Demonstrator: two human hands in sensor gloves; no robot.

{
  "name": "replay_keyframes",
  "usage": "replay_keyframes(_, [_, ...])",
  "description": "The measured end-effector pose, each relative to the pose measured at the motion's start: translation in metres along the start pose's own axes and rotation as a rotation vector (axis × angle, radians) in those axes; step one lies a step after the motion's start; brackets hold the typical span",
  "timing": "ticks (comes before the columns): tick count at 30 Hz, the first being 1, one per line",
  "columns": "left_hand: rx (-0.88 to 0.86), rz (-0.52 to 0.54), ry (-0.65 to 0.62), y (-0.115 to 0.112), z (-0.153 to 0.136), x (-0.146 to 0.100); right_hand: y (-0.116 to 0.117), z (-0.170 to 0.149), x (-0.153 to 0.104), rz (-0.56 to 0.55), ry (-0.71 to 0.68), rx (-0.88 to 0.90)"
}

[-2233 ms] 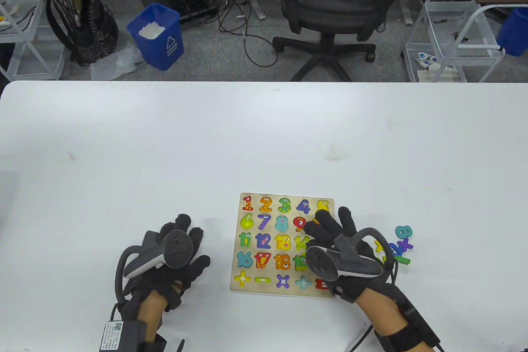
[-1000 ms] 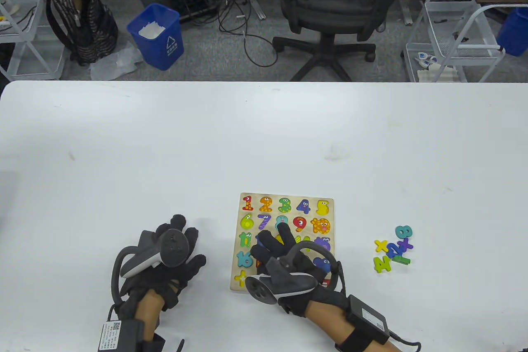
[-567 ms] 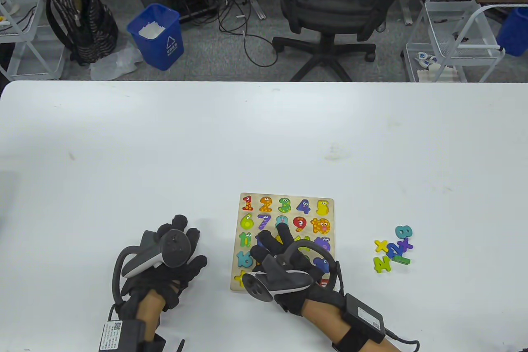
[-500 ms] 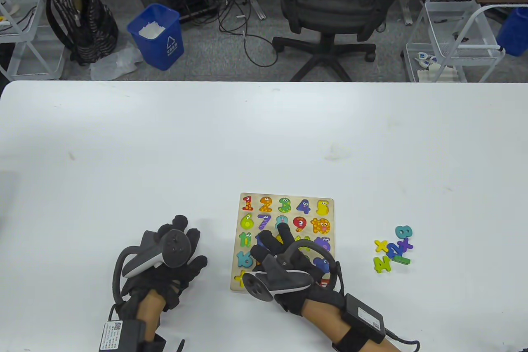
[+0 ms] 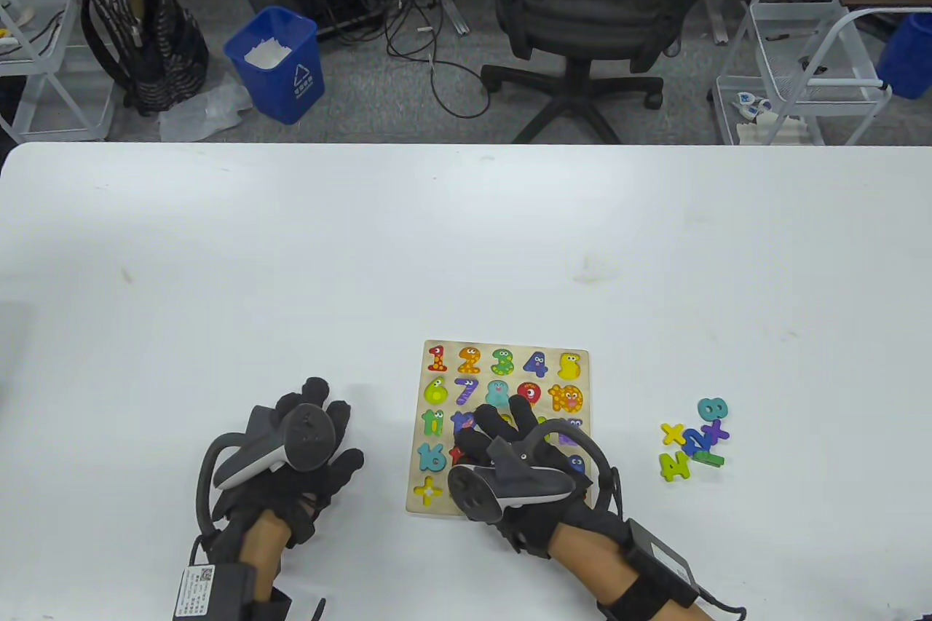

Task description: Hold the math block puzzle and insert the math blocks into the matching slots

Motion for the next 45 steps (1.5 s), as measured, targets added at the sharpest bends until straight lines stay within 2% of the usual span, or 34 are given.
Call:
replay_keyframes(7, [0.002, -0.007, -0.006, -0.001, -0.001, 0.001, -0.004, -0.045, -0.020, -0.051, 0.117, 0.105])
replay_keyframes(15, [0.016, -0.013, -0.017, -0.002, 0.001, 0.001, 0.016, -0.117, -0.056, -0.049, 0.291, 0.197])
replay_keyframes(20, [0.020, -0.019, -0.024, -0.002, 0.003, 0.002, 0.028, -0.151, -0.074, -0.045, 0.409, 0.223])
replay_keyframes(27, [0.039, -0.020, -0.024, -0.003, 0.002, 0.000, 0.049, -0.176, -0.083, 0.024, 0.425, 0.291])
replay_keyframes(38, [0.031, -0.021, -0.038, -0.002, 0.005, 0.003, 0.085, -0.219, -0.103, 0.223, 0.626, 0.296])
replay_keyframes(45, [0.029, -0.024, -0.041, -0.003, 0.006, 0.004, 0.096, -0.223, -0.102, 0.250, 0.628, 0.314])
Point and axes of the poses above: the tracker on the back of each hand, its own z axis roughly to the thumb side, its own x axis roughly from the wrist to the fingertips, y = z × x, the point moved 2 cm from there along x, roughly from the wrist to the fingertips, and after that the axes turned 9 degrees about -x, right-handed, at the moved point
